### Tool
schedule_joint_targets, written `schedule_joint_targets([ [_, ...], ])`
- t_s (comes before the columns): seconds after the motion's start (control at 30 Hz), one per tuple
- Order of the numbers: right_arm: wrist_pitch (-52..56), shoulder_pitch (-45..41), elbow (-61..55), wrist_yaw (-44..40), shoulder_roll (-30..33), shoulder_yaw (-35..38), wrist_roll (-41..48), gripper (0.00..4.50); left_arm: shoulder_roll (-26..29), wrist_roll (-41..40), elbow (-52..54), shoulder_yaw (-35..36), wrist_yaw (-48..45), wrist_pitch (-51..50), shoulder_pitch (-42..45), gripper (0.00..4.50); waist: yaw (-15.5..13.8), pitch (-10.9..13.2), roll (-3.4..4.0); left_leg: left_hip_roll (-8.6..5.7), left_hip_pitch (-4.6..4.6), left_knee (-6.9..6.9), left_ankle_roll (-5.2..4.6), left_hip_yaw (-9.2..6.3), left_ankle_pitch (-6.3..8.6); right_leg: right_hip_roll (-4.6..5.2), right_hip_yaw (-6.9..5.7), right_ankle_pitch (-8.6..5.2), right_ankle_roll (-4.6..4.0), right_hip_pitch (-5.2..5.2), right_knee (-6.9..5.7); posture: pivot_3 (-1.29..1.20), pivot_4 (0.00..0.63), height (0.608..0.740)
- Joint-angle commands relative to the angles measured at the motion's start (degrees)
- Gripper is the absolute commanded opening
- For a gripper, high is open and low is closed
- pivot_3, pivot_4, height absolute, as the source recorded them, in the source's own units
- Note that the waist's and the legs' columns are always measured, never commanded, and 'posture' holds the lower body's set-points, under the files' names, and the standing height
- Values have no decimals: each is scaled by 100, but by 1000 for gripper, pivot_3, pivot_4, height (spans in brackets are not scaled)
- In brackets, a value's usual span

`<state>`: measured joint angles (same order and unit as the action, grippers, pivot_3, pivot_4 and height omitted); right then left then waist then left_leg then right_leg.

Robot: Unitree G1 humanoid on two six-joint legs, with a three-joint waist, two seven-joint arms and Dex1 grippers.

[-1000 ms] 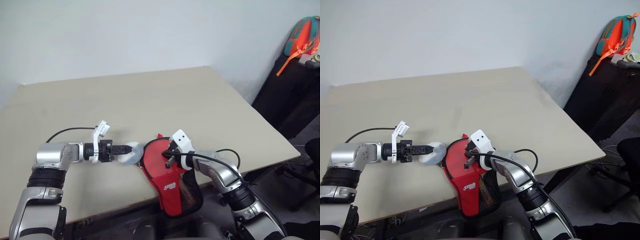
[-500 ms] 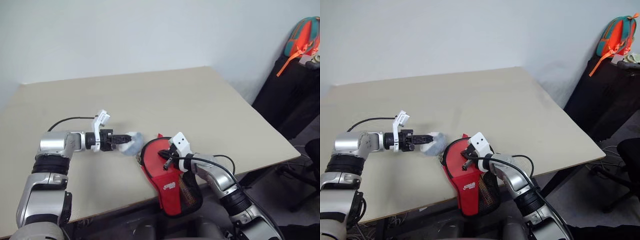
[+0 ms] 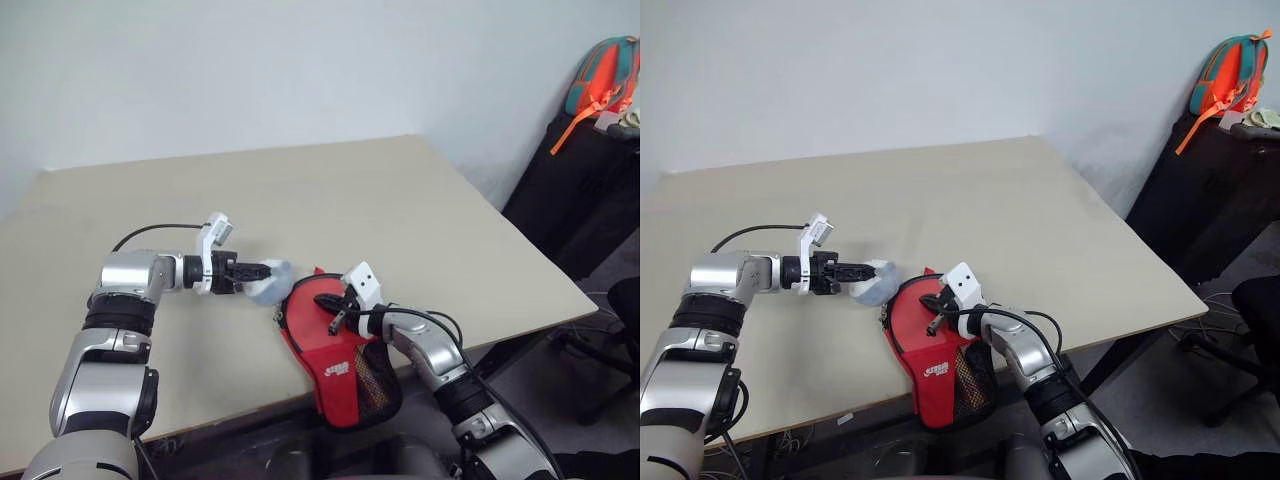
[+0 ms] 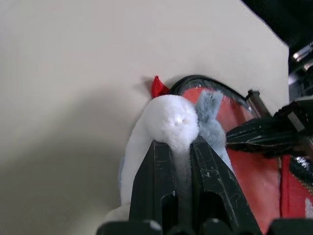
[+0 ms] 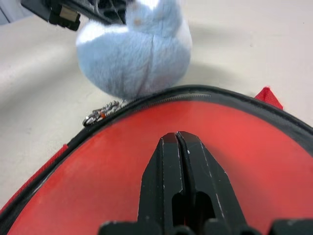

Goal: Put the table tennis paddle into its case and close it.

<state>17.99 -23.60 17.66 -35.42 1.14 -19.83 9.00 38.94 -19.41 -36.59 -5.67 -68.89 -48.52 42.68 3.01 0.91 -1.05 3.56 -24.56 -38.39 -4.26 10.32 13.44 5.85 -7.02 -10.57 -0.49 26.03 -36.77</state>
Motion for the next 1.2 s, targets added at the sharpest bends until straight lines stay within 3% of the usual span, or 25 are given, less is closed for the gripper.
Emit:
schedule_joint_targets([
  [0.03, 24, 61, 463, -58, -15, -31, -126, 0, -4, 230, -41, -57, -14, 367, 323, 20, 0, -3, -5, 0, 0, -1, 0, 0, 0, 0, 0, -1, -1, 0, -1, 0, 0, 715],
  [0.67, 503, 38, 404, -345, 255, -397, -576, 0, -402, 1245, -2662, 100, 817, 2477, 1731, 20, -5, -20, -27, 4, -1, -10, -1, -12, 1, 0, -1, -5, -7, 3, -6, 0, 0, 715],
  [1.2, 615, 90, 350, -393, 268, -433, -638, 0, -1589, 1581, -3706, 640, 3104, 3999, 2512, 20, -26, -22, -30, 3, -5, -31, -16, -35, 13, 1, -8, -9, -3, -8, -10, 0, 0, 715],
])
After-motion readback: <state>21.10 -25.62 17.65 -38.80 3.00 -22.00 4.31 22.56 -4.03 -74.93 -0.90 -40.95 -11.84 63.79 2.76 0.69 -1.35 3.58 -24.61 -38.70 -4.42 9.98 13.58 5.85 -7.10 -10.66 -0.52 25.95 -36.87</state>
